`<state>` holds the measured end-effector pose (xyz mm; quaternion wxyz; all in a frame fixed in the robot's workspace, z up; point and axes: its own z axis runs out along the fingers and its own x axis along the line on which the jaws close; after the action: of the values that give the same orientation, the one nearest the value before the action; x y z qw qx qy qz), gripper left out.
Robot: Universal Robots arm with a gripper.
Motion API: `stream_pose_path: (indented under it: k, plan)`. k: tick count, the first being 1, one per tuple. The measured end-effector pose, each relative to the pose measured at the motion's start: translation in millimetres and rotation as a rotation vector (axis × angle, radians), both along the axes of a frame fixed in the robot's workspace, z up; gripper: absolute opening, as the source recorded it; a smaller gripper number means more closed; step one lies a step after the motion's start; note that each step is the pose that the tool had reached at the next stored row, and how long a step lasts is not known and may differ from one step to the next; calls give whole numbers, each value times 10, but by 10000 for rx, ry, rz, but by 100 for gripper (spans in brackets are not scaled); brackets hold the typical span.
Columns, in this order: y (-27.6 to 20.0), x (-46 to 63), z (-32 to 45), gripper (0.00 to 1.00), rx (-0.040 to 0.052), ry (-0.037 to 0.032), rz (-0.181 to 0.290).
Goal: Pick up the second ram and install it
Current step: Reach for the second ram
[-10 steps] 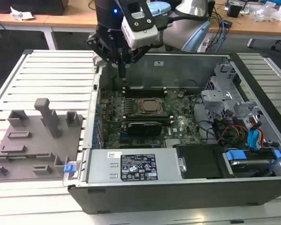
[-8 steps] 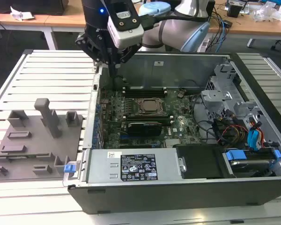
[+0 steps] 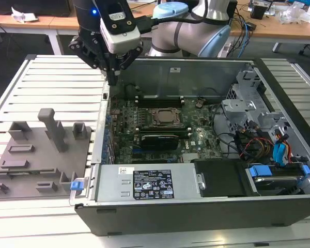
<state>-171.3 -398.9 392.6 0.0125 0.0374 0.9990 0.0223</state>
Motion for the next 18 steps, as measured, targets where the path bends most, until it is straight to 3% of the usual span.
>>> stream_pose_path:
  k: [5,18]
  plan:
    - [0,-175,-6,11,0,0,0]
    - [0,-387,-13,11,0,-1,0]
